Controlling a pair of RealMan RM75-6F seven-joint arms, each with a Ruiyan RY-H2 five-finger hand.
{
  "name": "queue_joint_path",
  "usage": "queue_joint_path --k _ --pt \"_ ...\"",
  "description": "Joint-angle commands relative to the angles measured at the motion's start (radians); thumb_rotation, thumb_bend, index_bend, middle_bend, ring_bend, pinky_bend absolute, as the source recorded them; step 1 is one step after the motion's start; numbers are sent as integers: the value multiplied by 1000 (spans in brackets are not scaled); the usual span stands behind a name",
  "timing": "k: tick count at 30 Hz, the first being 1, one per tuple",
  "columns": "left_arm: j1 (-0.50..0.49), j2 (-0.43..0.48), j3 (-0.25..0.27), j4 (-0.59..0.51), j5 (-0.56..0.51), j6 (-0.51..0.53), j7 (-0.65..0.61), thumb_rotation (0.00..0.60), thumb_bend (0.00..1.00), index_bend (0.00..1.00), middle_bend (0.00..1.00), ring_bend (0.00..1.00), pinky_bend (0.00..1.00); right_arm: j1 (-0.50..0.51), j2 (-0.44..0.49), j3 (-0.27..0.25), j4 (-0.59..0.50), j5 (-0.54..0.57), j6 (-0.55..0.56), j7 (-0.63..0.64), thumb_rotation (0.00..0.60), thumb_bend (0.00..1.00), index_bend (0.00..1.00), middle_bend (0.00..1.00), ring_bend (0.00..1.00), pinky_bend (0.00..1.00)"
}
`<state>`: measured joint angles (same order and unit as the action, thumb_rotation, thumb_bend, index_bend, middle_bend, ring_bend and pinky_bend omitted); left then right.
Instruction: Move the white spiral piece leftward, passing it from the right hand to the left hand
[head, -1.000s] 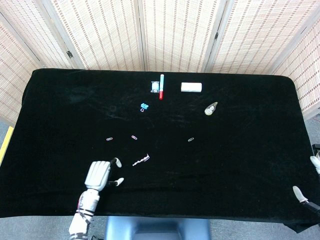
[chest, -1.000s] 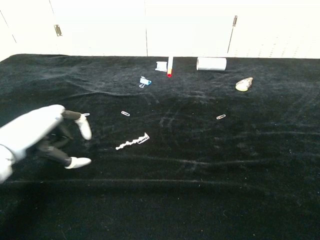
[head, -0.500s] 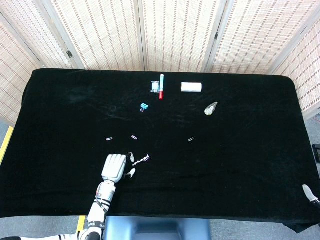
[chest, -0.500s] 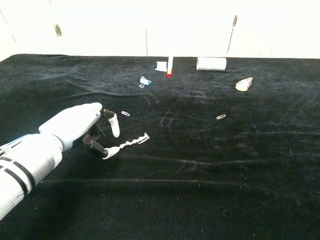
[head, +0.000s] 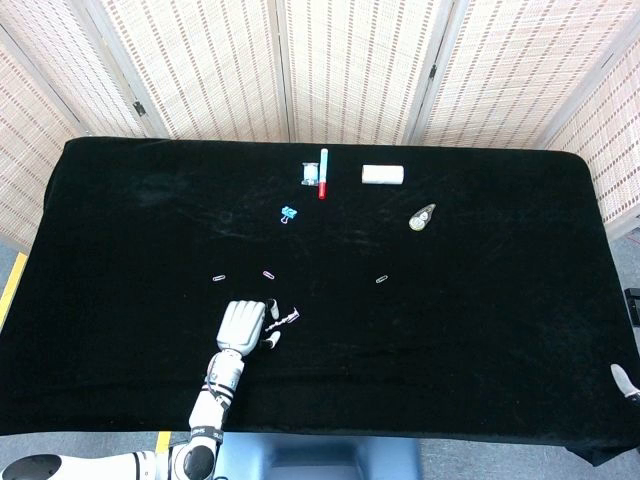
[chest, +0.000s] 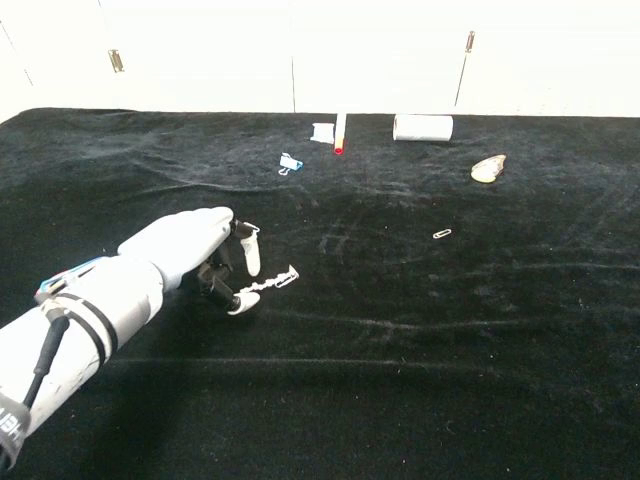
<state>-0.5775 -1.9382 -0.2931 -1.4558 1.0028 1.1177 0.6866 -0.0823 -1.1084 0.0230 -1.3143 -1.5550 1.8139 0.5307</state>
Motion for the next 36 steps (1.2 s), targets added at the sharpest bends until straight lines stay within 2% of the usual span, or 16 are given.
queue_joint_path --k 1,11,17,26,36 --pt "-11 -3 -2 13 -15 -4 -1 600 333 491 1000 1000 1000 2 2 8 3 6 -13 8 600 303 5 0 0 0" --pt "-54 -5 -5 62 -97 -30 20 600 365 499 1000 1000 1000 0 3 27 16 13 -34 24 600 303 6 0 0 0" --pt "-66 11 2 47 -121 -31 21 600 434 534 1000 1000 1000 6 2 32 19 13 -59 24 600 303 15 0 0 0" --pt "-76 33 23 24 -138 -21 8 600 450 537 1000 1000 1000 7 3 38 16 5 -69 21 600 303 22 0 0 0" --pt "-86 45 38 22 -155 -12 0 600 497 594 1000 1000 1000 9 2 44 17 2 -79 17 600 303 33 0 0 0"
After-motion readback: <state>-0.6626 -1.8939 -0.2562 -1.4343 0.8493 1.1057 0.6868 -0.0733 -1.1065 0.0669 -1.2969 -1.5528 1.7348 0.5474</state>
